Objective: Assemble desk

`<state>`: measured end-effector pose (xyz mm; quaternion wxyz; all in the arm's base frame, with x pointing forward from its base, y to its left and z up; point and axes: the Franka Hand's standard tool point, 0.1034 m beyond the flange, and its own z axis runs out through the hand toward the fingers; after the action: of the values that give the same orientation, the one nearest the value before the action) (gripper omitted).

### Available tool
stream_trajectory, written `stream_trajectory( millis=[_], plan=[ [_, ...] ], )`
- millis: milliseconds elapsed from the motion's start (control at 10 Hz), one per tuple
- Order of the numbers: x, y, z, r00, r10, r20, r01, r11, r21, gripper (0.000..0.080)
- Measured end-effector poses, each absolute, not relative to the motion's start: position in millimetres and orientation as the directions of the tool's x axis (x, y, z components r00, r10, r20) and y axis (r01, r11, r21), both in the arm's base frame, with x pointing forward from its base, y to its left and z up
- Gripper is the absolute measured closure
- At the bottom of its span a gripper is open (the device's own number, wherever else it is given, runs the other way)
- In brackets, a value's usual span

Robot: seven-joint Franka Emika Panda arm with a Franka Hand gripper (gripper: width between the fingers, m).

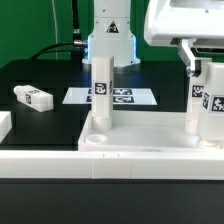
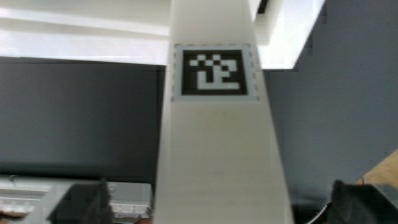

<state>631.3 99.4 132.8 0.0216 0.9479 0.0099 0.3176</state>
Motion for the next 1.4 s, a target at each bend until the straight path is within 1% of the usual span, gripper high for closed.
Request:
stream_trajectory(
  millis=[400,500,700,900,1000,1100,1200,1300,1400],
  plan=[
    [636,97,157.0,0.799,0.019,0.601,0.004,-1.0,0.026,0.0151],
    [637,93,159.0,0.797,0.014,0.603,-0.002,-1.0,0.025,0.0151],
    [635,96,154.1,0.818,0.015,0.576,0.003,-1.0,0.022,0.0151],
    [635,96,153.4,0.818,0.015,0.575,0.002,-1.0,0.023,0.0151],
    [630,100,144.5,0.888,0.005,0.46,0.005,-1.0,0.002,0.0151],
    [632,103,145.5,0.916,-0.001,0.402,0.004,-1.0,-0.01,0.0151],
    [630,102,140.7,0.942,-0.003,0.335,0.002,-1.0,-0.015,0.0151],
    [626,100,135.7,0.978,-0.009,0.211,-0.004,-1.0,-0.023,0.0151],
    [630,97,135.3,0.985,-0.006,0.175,-0.003,-1.0,-0.018,0.0151]
  ],
)
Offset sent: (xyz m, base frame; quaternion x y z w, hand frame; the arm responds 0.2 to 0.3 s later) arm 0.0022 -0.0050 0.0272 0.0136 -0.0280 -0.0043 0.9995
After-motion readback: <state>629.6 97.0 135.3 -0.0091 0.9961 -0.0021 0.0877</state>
